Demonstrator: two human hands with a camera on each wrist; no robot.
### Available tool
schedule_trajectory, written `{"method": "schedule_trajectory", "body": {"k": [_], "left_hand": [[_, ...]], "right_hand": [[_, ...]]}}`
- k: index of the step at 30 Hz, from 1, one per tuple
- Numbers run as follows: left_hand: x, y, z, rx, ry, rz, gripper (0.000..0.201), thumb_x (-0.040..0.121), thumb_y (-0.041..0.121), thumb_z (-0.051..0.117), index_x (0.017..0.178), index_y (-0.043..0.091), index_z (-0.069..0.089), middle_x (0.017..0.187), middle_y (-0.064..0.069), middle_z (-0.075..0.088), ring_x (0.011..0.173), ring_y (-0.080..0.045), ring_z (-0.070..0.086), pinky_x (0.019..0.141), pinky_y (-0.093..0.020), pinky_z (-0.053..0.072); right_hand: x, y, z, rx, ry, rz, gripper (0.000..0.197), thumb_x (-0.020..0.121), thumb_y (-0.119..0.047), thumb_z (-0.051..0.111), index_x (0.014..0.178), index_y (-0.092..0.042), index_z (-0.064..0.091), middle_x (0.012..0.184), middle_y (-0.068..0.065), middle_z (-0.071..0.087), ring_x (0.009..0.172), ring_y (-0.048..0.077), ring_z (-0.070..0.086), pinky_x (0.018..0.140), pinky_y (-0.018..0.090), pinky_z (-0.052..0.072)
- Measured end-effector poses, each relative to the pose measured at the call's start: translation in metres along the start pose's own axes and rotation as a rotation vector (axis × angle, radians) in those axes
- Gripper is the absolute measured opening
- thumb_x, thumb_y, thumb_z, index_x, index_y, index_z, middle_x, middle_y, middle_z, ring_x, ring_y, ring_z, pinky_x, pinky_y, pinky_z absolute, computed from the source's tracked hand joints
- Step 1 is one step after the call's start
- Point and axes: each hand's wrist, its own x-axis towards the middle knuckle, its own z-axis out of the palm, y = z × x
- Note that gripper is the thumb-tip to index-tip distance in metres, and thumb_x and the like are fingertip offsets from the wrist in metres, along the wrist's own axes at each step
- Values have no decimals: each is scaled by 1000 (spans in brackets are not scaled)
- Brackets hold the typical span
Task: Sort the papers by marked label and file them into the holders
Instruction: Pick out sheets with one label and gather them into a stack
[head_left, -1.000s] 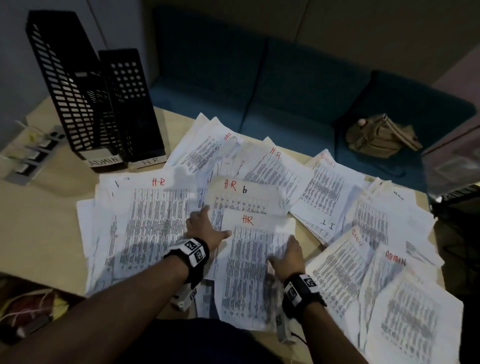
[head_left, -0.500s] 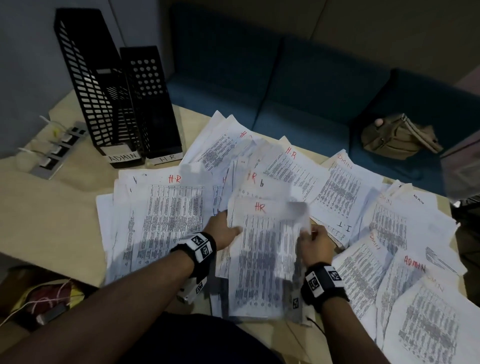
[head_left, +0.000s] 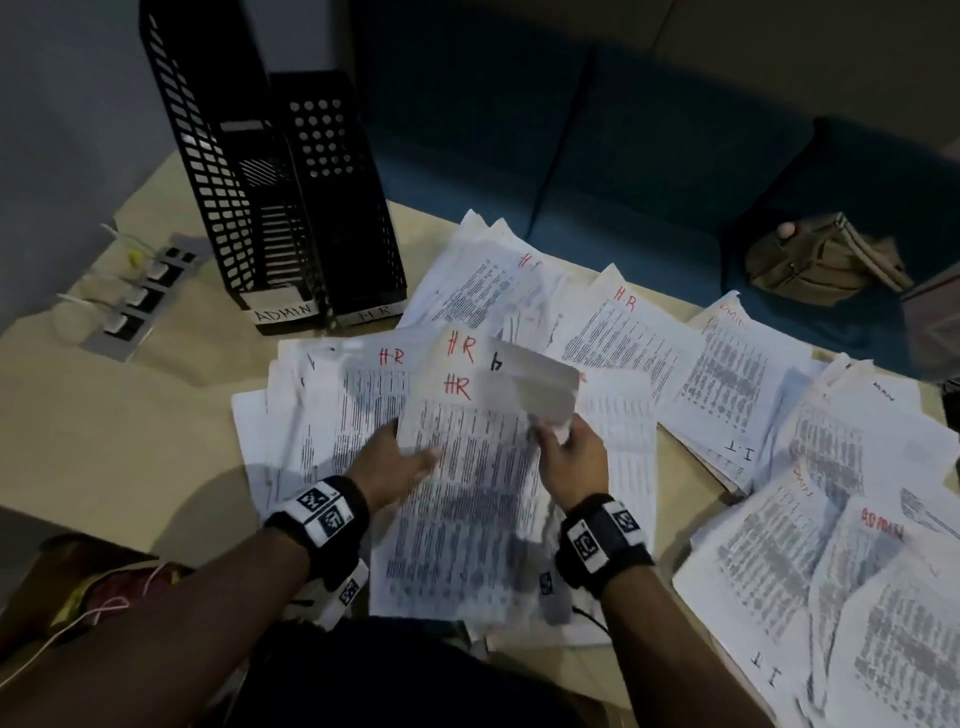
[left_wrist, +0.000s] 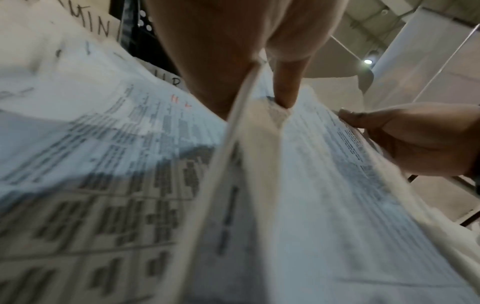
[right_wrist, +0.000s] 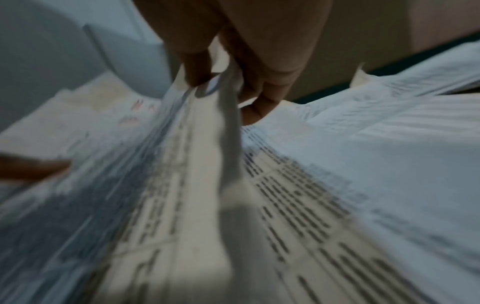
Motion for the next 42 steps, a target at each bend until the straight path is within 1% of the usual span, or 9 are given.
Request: {"method": "schedule_trajectory", "body": {"k": [8, 10, 13, 16, 23, 27, 30, 34, 42], "left_hand": [[-1, -14, -25, 61, 27, 56, 17, 87, 30, 65, 103, 34, 59, 102, 11, 66, 99, -15, 64, 91, -39, 52], [7, -18, -29, 1, 88, 61, 26, 84, 16, 70, 101, 33, 61, 98, 5, 66, 91, -17, 64, 79, -34, 55], [12, -22, -32, -33, 192, 57, 24, 83, 11, 70, 99, 28, 64, 93, 0, 63, 79, -22, 64, 68, -38, 56], [19, -30, -35, 55, 286, 52, 20, 87, 16, 64, 100, 31, 61, 102, 2, 65, 87, -21, 65, 77, -37, 56], [33, -25, -29, -240, 430, 104, 27, 90, 13, 62, 116, 17, 56, 101, -3, 59, 99, -21, 58, 79, -19, 45], [37, -30, -23, -49, 241, -49, 33, 84, 27, 70, 114, 18, 59, 104, 0, 67, 96, -19, 64, 79, -29, 51], [35, -33, -18, 223, 182, -49, 22, 85, 35, 68, 93, 15, 64, 88, -1, 67, 84, -22, 65, 70, -27, 48], [29, -9, -3, 8, 133, 60, 22, 89, 39, 61, 102, 22, 66, 91, 7, 69, 84, -12, 64, 68, -23, 46], [61, 29, 75, -20, 173, 54, 45, 92, 39, 57, 121, 5, 57, 111, 1, 60, 105, -20, 57, 91, -33, 43]], "right_hand": [[-7, 5, 13, 90, 45, 91, 34, 87, -58, 50, 75, -27, 52, 66, -10, 50, 68, 18, 50, 57, 24, 35], [2, 8, -3, 154, 177, 140, 38, 82, -68, 49, 89, -31, 56, 84, -13, 53, 86, 14, 49, 77, 27, 39], [15, 19, -37, 213, 429, 230, 60, 88, -47, 57, 128, -2, 51, 124, 12, 59, 119, 27, 54, 100, 35, 42], [17, 21, -72, 273, 475, 239, 35, 92, -33, 56, 108, -2, 59, 100, 12, 63, 94, 24, 60, 69, 17, 49], [15, 17, -58, 84, 62, 250, 35, 93, -43, 50, 96, -9, 59, 82, 9, 64, 67, 17, 55, 59, 21, 37], [12, 16, -36, -24, -76, 131, 62, 64, -72, 34, 76, -14, 52, 59, -3, 50, 57, 16, 50, 42, 15, 35], [9, 25, -50, 43, 4, 147, 56, 68, -71, 36, 59, -17, 44, 49, -2, 42, 47, 15, 40, 49, 22, 31], [6, 60, -87, 219, 110, 273, 50, 95, -45, 44, 55, -16, 40, 46, 0, 36, 47, 15, 36, 60, 28, 33], [16, 78, -98, 302, 213, 448, 34, 95, -34, 49, 120, -12, 54, 92, 7, 58, 77, 22, 53, 74, 33, 41]]}}
